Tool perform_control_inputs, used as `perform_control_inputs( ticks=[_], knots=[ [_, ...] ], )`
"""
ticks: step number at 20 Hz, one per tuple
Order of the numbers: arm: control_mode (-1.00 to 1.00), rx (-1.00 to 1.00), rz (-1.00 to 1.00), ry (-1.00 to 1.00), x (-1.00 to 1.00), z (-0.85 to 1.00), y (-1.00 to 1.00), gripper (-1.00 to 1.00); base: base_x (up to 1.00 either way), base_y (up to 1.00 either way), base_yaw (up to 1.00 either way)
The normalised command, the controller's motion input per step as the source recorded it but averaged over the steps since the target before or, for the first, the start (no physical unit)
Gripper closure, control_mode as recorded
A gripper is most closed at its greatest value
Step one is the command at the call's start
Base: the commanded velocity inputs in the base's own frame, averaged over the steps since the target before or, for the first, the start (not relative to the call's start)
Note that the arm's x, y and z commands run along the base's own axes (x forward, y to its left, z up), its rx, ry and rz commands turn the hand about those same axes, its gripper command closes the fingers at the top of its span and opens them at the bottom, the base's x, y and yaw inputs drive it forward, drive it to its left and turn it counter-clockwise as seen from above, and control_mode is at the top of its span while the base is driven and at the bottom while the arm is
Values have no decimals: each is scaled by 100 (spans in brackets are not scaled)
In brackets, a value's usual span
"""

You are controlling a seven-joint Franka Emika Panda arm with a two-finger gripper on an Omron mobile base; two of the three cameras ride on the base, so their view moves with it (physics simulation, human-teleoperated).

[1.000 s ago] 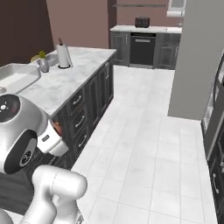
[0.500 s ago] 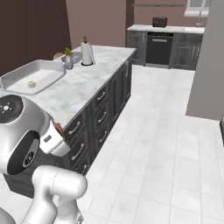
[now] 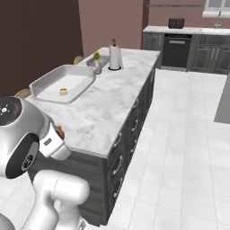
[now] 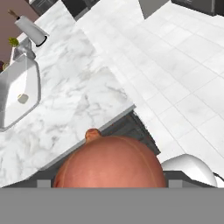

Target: Place the cold items (onion and orange) from the fridge in one tupperware on the dining counter. Place the warm items (hot dog and kebab skewer) in the stove area in another tupperware.

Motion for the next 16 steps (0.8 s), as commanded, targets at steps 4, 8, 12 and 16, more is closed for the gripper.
perform_control_inputs(
  ticks=[4, 8, 12, 16],
  knots=[
    [100, 0, 0, 0, 0, 0, 0, 100, 0, 100, -10],
    [100, 0, 0, 0, 0, 0, 0, 100, 0, 100, -16],
    [100, 0, 0, 0, 0, 0, 0, 100, 0, 100, -23],
    [100, 0, 0, 0, 0, 0, 0, 100, 0, 100, -28]
  ],
)
